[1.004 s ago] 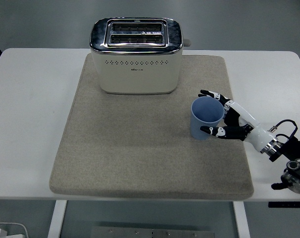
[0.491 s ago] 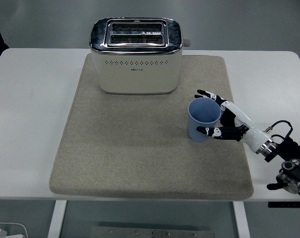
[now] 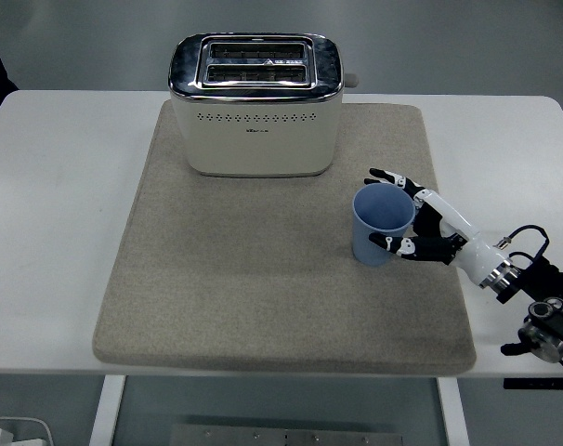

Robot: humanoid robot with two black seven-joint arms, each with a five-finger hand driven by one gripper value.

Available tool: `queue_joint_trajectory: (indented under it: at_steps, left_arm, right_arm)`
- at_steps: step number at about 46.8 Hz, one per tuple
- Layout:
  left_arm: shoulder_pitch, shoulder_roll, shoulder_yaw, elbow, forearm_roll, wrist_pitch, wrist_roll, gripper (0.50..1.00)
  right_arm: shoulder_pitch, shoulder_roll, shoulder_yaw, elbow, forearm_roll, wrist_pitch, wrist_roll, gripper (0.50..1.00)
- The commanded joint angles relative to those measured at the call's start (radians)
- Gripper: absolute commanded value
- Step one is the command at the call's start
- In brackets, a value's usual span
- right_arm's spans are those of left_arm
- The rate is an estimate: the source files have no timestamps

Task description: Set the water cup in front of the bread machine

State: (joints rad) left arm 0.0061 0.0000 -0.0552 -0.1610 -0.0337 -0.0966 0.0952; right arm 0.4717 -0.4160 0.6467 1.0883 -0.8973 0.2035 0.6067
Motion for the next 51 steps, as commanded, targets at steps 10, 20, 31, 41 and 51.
queue_joint_trajectory:
  at_steps: [10,20,31,41,51]
  left_arm:
    - [0.0,0.0,0.0,0.0,0.0,0.0,0.0,1.0]
    - [0.0,0.0,0.0,0.0,0.0,0.0,0.0,1.0]
    - [0.0,0.0,0.0,0.0,0.0,0.0,0.0,1.0]
    - [0.0,0.0,0.0,0.0,0.0,0.0,0.0,1.0]
    - [0.0,0.0,0.0,0.0,0.0,0.0,0.0,1.0]
  right_arm:
    - [0.042,0.016,0.001,0.013,0.001,0.001,-0.013,0.695]
    - [0.07,0.066,-0.007,0.013,0.0,-0.006,-0.03,0.699]
    - [0.099,0.135,-0.009,0.013,-0.009,-0.012,-0.057,0.707]
    - [0.128,0.21,-0.009,0.013,-0.025,-0.024,-0.073,0.715]
    - [0.166,0.278,-0.064,0.002,-0.034,-0.061,-0.074,0.721]
